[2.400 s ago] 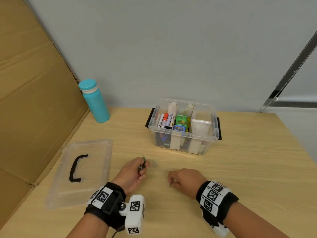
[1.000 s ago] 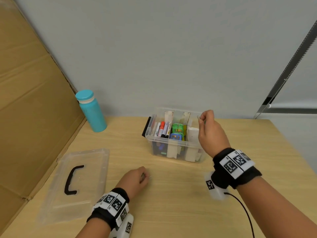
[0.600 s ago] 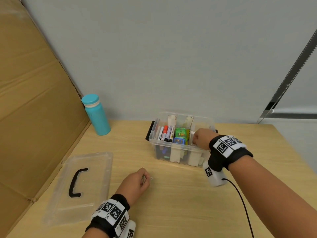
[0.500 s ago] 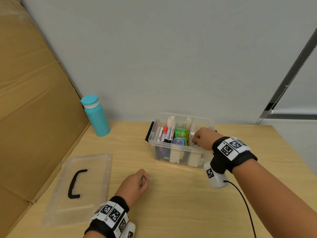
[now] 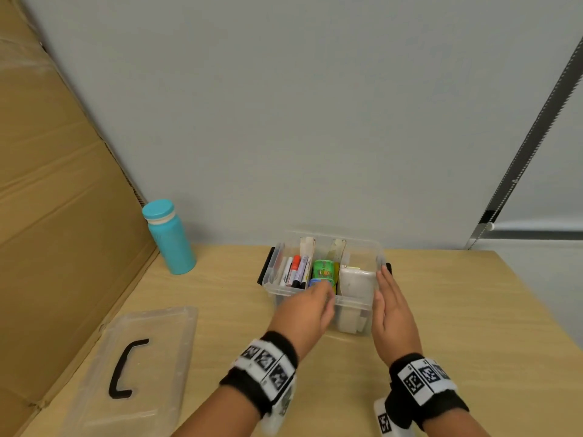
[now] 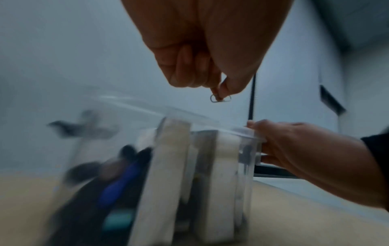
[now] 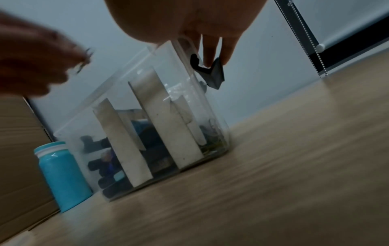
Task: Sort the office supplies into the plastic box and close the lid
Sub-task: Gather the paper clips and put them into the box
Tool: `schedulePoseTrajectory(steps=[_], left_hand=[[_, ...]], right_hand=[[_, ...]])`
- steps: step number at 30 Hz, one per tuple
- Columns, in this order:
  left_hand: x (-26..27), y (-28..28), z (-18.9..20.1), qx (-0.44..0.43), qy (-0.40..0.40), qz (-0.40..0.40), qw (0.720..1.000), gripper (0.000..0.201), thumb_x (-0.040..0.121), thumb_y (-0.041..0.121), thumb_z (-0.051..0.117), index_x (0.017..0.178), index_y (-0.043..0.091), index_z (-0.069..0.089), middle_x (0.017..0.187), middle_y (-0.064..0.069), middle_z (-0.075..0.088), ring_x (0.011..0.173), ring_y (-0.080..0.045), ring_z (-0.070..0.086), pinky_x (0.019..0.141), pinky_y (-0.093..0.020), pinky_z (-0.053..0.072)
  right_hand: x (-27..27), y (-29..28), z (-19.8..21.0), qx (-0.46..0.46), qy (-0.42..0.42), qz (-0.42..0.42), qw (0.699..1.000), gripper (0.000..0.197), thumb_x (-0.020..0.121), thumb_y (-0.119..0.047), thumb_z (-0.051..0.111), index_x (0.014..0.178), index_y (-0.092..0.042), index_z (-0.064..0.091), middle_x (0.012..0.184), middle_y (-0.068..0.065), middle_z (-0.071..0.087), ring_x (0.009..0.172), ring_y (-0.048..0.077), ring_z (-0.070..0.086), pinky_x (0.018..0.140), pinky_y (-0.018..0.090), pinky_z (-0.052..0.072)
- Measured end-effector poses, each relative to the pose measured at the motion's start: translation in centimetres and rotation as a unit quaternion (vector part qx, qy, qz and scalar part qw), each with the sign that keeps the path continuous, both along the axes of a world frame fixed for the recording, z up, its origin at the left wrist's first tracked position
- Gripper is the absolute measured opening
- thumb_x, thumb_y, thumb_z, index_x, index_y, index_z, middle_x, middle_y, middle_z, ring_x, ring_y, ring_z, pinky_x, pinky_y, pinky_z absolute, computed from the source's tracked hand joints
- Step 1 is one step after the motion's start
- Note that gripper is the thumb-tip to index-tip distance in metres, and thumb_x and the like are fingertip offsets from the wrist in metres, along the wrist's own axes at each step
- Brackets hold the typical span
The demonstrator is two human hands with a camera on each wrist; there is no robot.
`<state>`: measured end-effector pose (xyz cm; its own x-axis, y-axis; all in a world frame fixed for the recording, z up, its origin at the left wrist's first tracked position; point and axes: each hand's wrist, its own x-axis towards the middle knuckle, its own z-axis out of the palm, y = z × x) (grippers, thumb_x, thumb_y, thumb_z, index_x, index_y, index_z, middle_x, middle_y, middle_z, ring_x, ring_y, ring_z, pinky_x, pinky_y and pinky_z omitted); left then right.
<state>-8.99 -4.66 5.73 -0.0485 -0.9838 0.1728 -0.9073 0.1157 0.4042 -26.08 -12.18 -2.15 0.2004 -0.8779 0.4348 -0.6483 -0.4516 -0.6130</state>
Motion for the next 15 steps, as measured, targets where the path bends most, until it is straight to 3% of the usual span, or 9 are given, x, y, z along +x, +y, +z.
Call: schedulePoseTrajectory(steps=[4, 8, 9, 12, 13, 15], left_hand=[[-3.9, -5.7, 1.9, 0.049, -0.135, -0.052, 0.988, 0.021, 0.097, 0.013, 0.039, 0.116, 0.006, 0.045, 0.085, -0.009, 0.064, 0.068, -0.025, 0.060, 0.060, -0.033, 0.047], [-5.8, -9.8, 2.2, 0.180, -0.214, -0.053, 0.959, 0.027, 0.095, 0.008, 0.043, 0.120, 0.003, 0.052, 0.105, -0.015, 0.064, 0.093, -0.032, 0.063, 0.071, -0.036, 0.044], [-6.1, -10.5, 2.4, 0.215, -0.225, -0.058, 0.949, 0.026, 0.095, 0.009, 0.044, 0.117, 0.002, 0.056, 0.104, -0.015, 0.064, 0.094, -0.032, 0.062, 0.074, -0.035, 0.044], [-6.6, -11.5, 2.6, 0.272, -0.248, -0.081, 0.926, 0.025, 0.096, 0.014, 0.045, 0.109, 0.000, 0.062, 0.080, -0.010, 0.056, 0.081, -0.028, 0.055, 0.074, -0.034, 0.043], [-6.6, -11.5, 2.5, 0.276, -0.247, -0.086, 0.925, 0.026, 0.096, 0.014, 0.045, 0.108, -0.001, 0.062, 0.078, -0.010, 0.055, 0.079, -0.027, 0.053, 0.074, -0.034, 0.043], [-6.2, -11.0, 2.3, 0.258, -0.227, -0.081, 0.936, 0.026, 0.096, 0.013, 0.043, 0.104, -0.001, 0.064, 0.089, -0.014, 0.063, 0.080, -0.028, 0.055, 0.076, -0.036, 0.045]], right_hand=[[0.3, 0.1, -0.6, -0.004, -0.023, -0.009, 1.000, 0.058, 0.097, -0.043, 0.013, 0.147, -0.019, 0.031, 0.156, -0.009, 0.025, 0.140, 0.004, 0.028, 0.112, 0.031, 0.029], [0.3, 0.0, -0.8, 0.003, -0.036, -0.007, 0.999, 0.060, 0.095, -0.044, 0.012, 0.147, -0.020, 0.031, 0.156, -0.012, 0.023, 0.139, 0.000, 0.026, 0.112, 0.028, 0.027], [0.3, -0.1, -0.8, 0.003, -0.039, -0.006, 0.999, 0.060, 0.095, -0.045, 0.012, 0.147, -0.020, 0.031, 0.156, -0.013, 0.023, 0.138, -0.001, 0.026, 0.112, 0.027, 0.027], [0.3, -0.1, -0.9, 0.006, -0.044, -0.004, 0.999, 0.061, 0.095, -0.047, 0.011, 0.147, -0.022, 0.030, 0.155, -0.014, 0.022, 0.138, -0.003, 0.024, 0.112, 0.027, 0.026], [0.3, -0.1, -0.9, 0.005, -0.044, -0.005, 0.999, 0.061, 0.095, -0.047, 0.011, 0.147, -0.022, 0.030, 0.155, -0.014, 0.022, 0.138, -0.003, 0.024, 0.113, 0.029, 0.027], [0.3, -0.1, -0.9, 0.007, -0.043, -0.007, 0.999, 0.061, 0.095, -0.047, 0.011, 0.147, -0.022, 0.030, 0.156, -0.013, 0.023, 0.138, 0.000, 0.026, 0.113, 0.031, 0.029]])
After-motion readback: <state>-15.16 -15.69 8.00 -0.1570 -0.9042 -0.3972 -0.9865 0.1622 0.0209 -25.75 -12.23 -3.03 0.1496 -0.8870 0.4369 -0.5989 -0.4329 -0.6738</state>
